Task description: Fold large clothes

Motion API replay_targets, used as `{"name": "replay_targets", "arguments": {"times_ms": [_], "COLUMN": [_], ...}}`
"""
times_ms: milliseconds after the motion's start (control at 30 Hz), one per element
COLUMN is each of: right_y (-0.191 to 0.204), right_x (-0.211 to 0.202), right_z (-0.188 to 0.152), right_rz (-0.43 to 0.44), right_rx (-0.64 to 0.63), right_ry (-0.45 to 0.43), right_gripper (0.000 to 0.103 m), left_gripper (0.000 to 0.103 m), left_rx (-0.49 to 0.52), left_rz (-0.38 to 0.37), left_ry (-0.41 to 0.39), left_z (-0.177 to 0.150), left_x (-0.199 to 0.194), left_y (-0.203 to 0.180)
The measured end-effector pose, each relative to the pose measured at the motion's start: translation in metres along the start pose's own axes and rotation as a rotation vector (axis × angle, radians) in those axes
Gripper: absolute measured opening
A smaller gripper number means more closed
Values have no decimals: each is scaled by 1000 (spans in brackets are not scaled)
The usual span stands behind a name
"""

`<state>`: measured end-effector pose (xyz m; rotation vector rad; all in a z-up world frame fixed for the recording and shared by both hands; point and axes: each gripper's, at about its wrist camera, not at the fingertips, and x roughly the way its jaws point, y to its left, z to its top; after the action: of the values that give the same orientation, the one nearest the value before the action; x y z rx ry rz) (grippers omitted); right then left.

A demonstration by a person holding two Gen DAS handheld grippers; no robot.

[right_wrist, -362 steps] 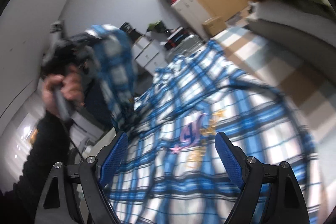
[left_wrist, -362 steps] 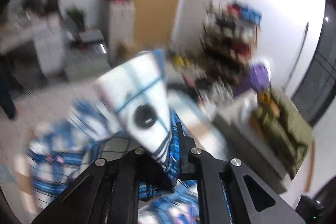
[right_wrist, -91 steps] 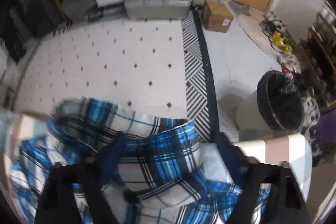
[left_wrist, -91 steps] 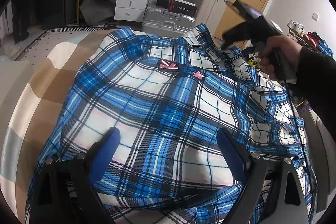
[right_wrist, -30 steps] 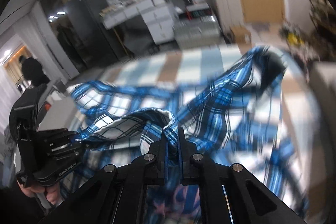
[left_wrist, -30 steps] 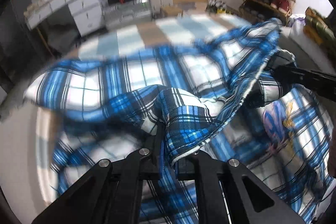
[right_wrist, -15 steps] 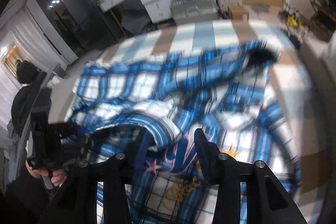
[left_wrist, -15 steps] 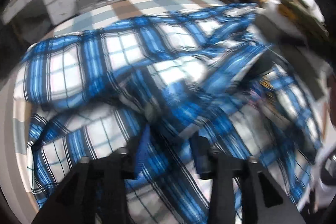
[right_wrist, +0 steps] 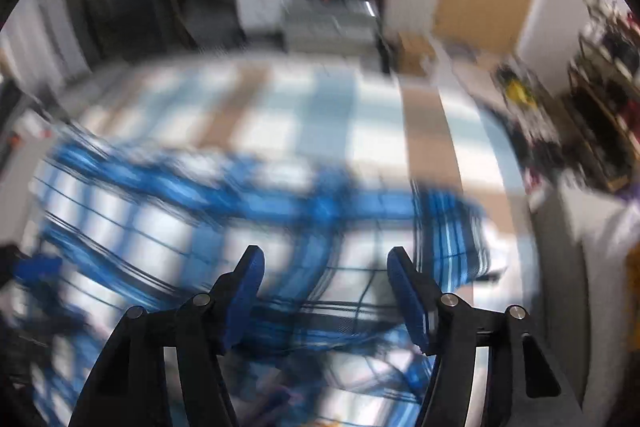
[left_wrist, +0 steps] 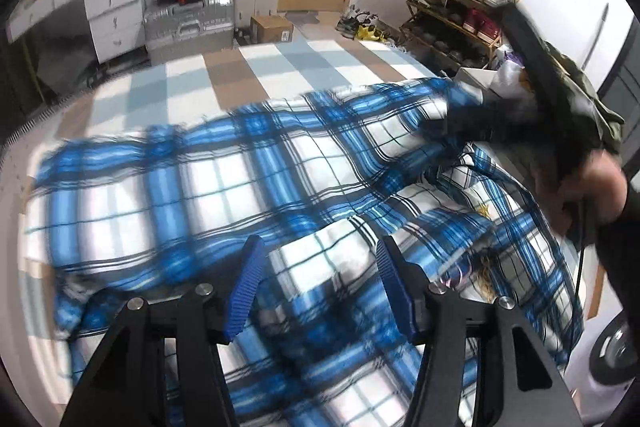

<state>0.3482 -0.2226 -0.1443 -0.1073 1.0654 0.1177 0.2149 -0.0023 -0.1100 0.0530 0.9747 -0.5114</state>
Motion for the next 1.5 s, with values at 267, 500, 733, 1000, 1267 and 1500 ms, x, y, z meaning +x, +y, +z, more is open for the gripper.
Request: {"name": "replay_targets", "arguments": {"times_ms": [267,500,733,1000,1267,1500], "right_y": [-25,15,18,11,7,-9], "right_x": [-4,-21,5,-1,-9,-26], "right_z": [-32,-30,-50,-67,-61,5], "right_rz": [-17,156,171,246,262,76], "right_rx": [10,10,54,93,88,27], "right_ry": [-48,-161,-130,-210,-200,-246], "right_gripper": [60,69,73,81,80,79], "left_gripper": [55,55,58,58,60,61], "left_rx": [69,161,62,-96,-148,-70], "left_rz": [51,40,245,254,189,209], "left_ry": [75,51,-44,121,106,187], "left_z": [-24,-18,52,56,17,3], "left_x": [36,-10,-44,24,15,25], "left_y": [-14,-18,63,130,126,120]}}
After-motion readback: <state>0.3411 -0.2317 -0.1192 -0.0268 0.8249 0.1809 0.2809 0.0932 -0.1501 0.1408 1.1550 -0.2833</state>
